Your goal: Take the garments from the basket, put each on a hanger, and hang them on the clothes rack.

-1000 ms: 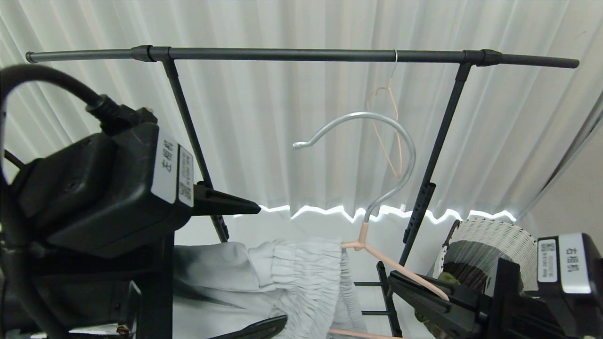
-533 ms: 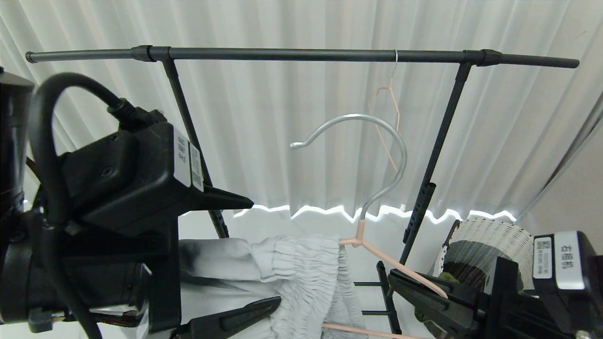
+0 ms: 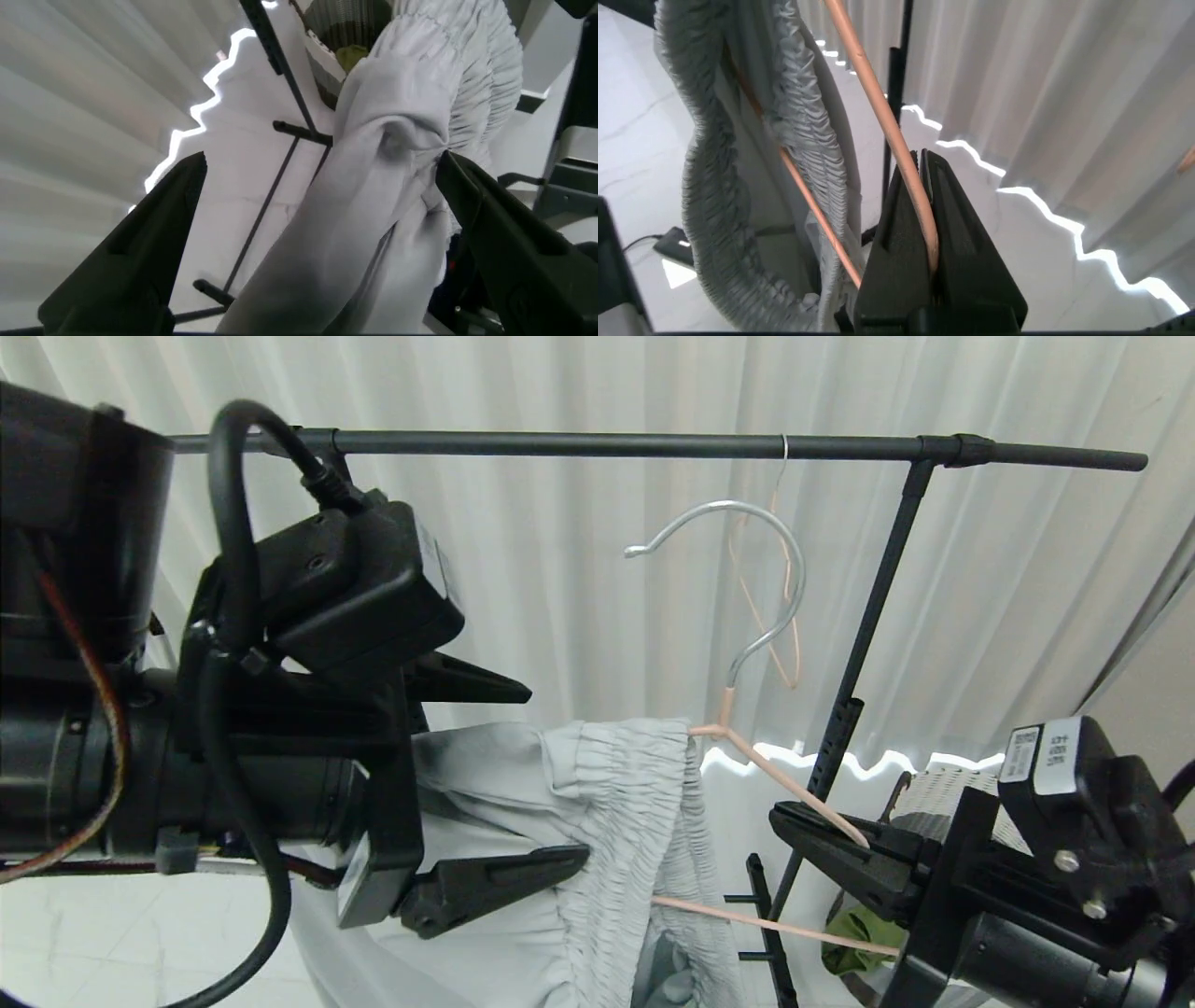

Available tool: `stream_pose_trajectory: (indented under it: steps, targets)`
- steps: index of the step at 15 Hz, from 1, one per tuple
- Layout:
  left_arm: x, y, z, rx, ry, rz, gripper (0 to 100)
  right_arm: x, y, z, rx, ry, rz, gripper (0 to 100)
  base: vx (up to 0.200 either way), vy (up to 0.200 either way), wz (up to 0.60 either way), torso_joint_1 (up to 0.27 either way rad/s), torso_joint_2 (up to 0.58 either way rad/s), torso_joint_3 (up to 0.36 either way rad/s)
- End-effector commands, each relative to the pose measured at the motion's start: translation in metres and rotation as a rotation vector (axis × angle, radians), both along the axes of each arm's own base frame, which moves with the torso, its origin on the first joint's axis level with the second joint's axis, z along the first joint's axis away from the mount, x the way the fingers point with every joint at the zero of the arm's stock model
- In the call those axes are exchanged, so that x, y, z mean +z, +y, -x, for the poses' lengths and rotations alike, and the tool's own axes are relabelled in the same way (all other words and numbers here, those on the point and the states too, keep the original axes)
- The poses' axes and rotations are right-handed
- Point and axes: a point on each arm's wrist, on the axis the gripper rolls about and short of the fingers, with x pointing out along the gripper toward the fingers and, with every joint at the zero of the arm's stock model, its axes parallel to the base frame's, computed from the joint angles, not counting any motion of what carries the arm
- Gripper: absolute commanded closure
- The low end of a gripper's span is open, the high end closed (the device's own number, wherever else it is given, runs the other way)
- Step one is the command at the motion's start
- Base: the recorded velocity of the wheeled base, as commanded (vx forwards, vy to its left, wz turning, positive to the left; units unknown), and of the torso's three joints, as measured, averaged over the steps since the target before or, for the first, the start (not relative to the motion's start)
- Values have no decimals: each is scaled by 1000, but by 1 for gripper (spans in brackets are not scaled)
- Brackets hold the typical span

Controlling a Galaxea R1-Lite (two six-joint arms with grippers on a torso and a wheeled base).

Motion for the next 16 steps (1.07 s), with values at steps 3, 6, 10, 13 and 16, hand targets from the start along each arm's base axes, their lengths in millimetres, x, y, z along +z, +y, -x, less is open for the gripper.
stream_pose_trajectory:
  steps: [3, 6, 10, 13, 16]
  targets:
    - [-2, -4, -32, -3, -21, -30, 0, -5, 7, -18, -19, 0, 13, 100, 0, 0, 0, 0, 0, 0]
    - [-3, 0, -39, -40, -33, -29, 0, -5, 8, -24, -21, -7, 13, 100, 0, 0, 0, 0, 0, 0]
    - [-6, -2, -42, -47, -25, -34, 0, -9, 12, -29, -28, -7, 13, 100, 0, 0, 0, 0, 0, 0]
    - [-5, -3, -43, -53, -25, -28, 0, -9, 13, -33, -30, -13, 10, 100, 0, 0, 0, 0, 0, 0]
    - [-5, -3, -43, -53, -24, -29, 0, -8, 15, -36, -31, -25, 11, 100, 0, 0, 0, 0, 0, 0]
